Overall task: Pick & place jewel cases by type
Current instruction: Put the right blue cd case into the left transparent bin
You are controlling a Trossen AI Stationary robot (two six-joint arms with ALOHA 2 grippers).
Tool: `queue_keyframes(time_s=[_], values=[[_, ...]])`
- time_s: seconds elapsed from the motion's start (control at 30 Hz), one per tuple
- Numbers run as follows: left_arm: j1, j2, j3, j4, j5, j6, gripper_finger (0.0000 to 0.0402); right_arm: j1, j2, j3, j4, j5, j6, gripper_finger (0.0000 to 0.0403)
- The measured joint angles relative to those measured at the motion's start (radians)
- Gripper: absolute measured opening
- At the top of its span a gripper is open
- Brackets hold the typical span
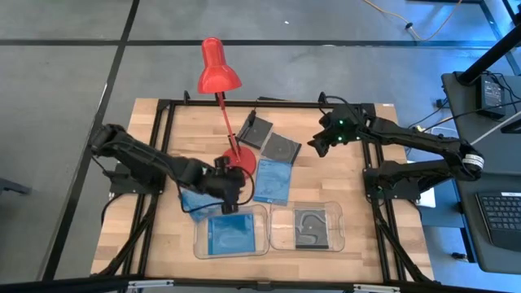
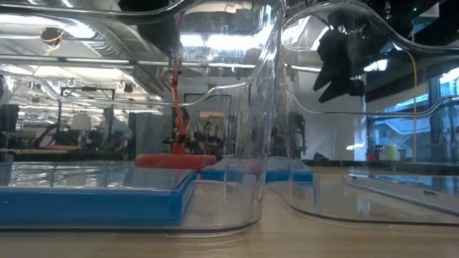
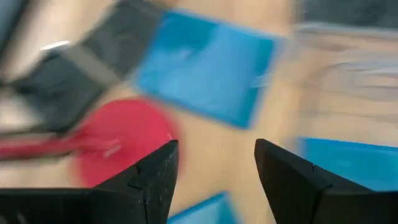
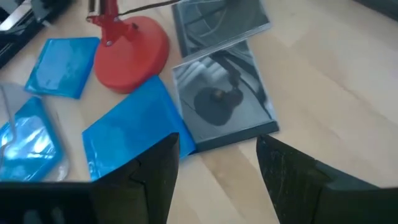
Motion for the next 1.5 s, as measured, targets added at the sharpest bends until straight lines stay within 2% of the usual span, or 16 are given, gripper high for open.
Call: queue_keyframes(time_s=[0.1,0.2,0.4,0.53,0.7,0.9,1.1,1.4,1.5], values=[[0.040,-0.041,-0.064,0.144,0.151,0.085,0.0210,0.012,0.000,0.000,0.002,0.000,-0.013,0.0216],[0.075,-0.056,-0.126,0.255,0.219,0.141,0.0210,0.015,0.000,0.000,0.002,0.001,-0.021,0.0216],[0.138,-0.042,-0.210,0.300,0.225,0.171,0.0210,0.015,0.000,0.000,0.035,0.001,-0.012,0.0216],[0.171,-0.042,-0.222,0.302,0.185,0.166,0.0210,0.017,0.000,0.000,0.040,0.001,0.003,0.0216],[0.202,-0.042,-0.223,0.308,0.078,0.031,0.0210,0.046,0.002,0.000,0.038,0.004,0.069,0.0216],[0.226,-0.042,-0.223,0.337,0.070,-0.039,0.0210,0.106,0.010,0.000,0.001,0.002,0.065,0.0216],[0.272,-0.040,-0.223,0.385,0.238,-0.176,0.0210,0.157,0.062,0.000,-0.009,0.001,0.063,0.0216],[0.359,0.010,-0.224,0.412,0.380,-0.371,0.0210,0.202,0.228,0.000,0.062,0.002,0.032,0.0216],[0.385,0.049,-0.224,0.416,0.471,-0.430,0.0210,0.215,0.266,0.000,0.067,0.002,0.016,0.0216]])
